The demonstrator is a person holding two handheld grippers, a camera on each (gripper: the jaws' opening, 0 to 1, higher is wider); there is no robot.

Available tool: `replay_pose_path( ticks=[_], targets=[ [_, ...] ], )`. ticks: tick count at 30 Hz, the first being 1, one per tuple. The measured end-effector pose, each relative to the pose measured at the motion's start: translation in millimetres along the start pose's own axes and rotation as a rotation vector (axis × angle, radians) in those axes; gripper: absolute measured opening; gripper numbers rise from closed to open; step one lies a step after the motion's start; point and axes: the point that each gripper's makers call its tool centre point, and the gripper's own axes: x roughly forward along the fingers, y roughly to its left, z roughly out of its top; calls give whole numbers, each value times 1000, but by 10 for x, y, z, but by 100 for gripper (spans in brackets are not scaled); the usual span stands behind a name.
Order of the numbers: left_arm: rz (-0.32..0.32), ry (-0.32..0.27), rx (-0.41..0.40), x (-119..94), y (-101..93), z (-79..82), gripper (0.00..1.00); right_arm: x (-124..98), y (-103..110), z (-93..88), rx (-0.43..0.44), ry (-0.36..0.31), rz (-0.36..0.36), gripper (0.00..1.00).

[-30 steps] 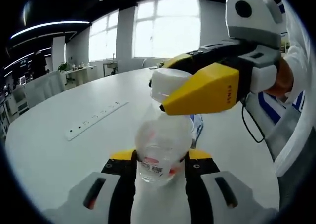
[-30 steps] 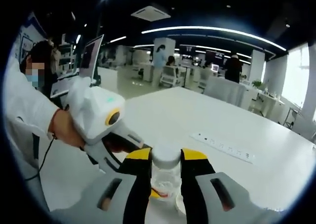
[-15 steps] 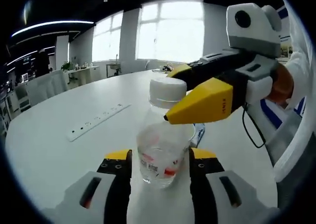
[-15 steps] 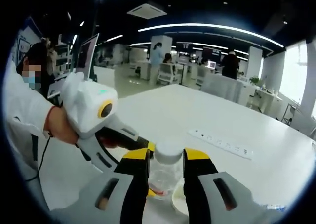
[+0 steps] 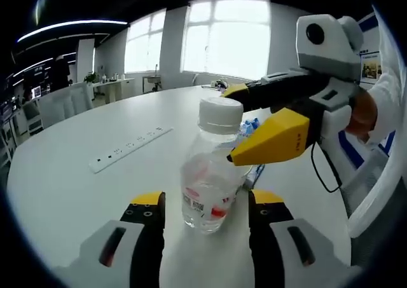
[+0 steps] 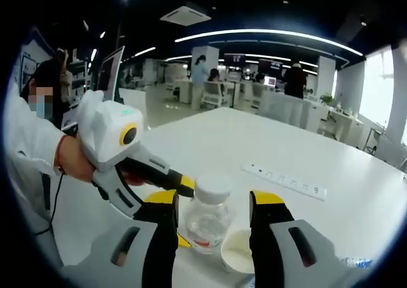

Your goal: Arrange the tabletop items into an orderly group along one side of the table until the central work area is clear of visible clutter.

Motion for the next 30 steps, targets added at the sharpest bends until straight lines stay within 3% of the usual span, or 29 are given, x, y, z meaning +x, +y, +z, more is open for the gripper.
replay_pose_path(
  ticks=[15,19,22,25,30],
  targets=[
    [20,6,-54,-117,-98,55,72,-145,-112,-77,52,2,9,55],
    [32,-3,-75,-154,-124,107,83,-193,-148,-67,52,-5,6,59],
    [35,-13,-89,-187,-150,152,88,-232,-167,-62,54,-9,10,63],
    [41,-28,-104,-224,-191,214,98,-271,-182,-49,57,-28,16,72],
    [44,-29,-92,-285,-257,252,100,-366,-235,-81,66,-24,10,78]
  ],
)
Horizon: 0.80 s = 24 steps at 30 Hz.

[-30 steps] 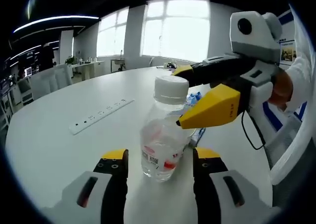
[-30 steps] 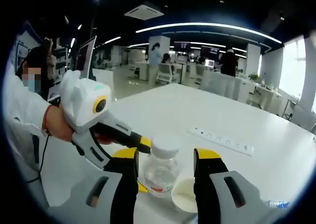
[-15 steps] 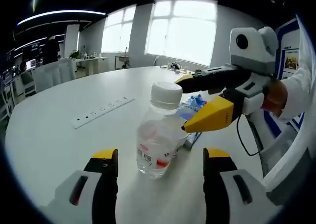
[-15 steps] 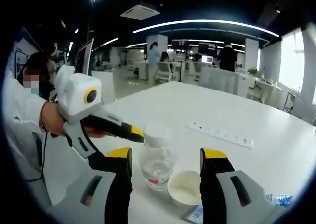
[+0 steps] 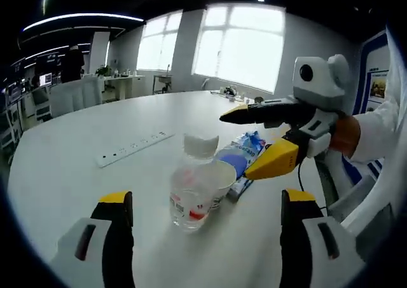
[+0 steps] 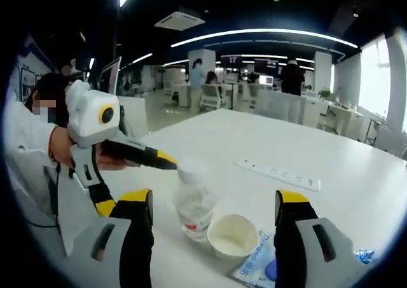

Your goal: Arrange the tabletop items into an orderly group along one side of the table until the central work area is clear of visible clutter.

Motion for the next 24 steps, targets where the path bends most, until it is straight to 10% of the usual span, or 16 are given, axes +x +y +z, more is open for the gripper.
replay_pose_path(
  ticks=[24],
  targets=[
    [62,-24,33,-300,-438,208,100,-862,-424,-139,57,-31,-33,93]
  ],
)
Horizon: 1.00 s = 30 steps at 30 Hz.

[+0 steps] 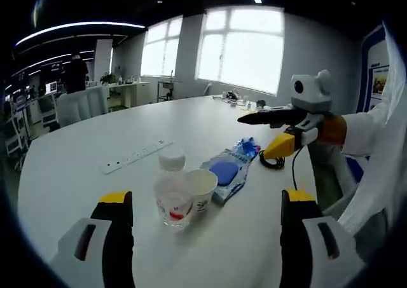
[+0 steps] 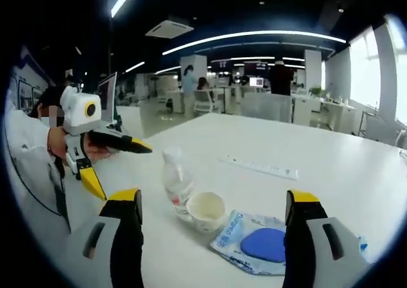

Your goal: Arrange the tabletop items into an orderly group along one side of the table until the central work area is clear of visible clutter.

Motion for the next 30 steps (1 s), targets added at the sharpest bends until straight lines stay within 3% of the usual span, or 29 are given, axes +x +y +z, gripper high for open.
replay_pose_path(
  ticks=[23,30],
  targets=[
    [73,-46,10,-183,-643,197,100,-1230,-560,-209,-22,-18,-70,94],
    [104,-64,-4,-211,-861,196,100,-1606,-767,-444,-21,3,-93,92]
  ],
)
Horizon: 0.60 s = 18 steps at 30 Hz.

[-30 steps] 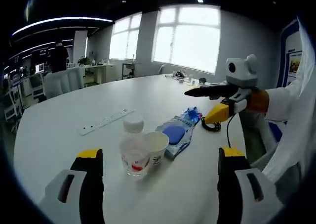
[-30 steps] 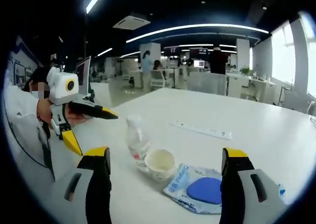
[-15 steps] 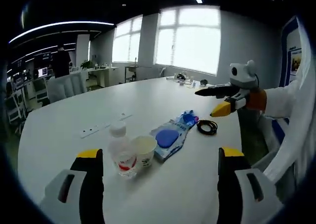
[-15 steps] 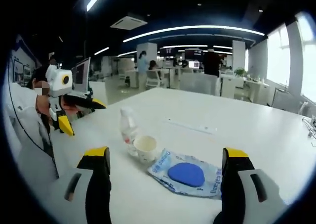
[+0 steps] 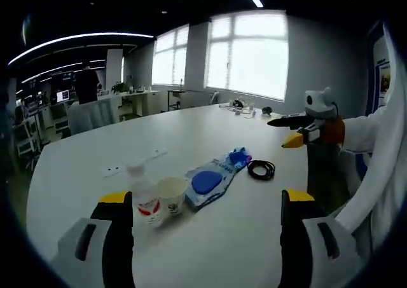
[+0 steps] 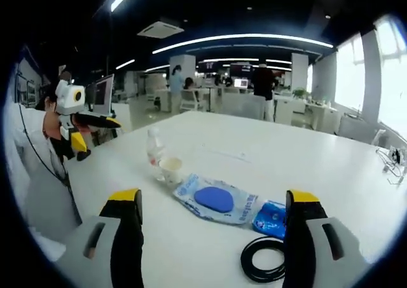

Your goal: Arrange the tabletop items into an orderly group along one side of the table until the central work area is clear of visible clutter.

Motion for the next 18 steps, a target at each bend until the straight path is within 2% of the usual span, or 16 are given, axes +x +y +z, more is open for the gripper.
replay_pose_path(
  ticks=[9,18],
  targets=[
    [26,17,-2,87,-281,-105,100,-380,-228,-364,12,37,-1,93],
    [51,20,-9,125,-458,-167,100,-590,-302,-543,12,45,12,93]
  ],
)
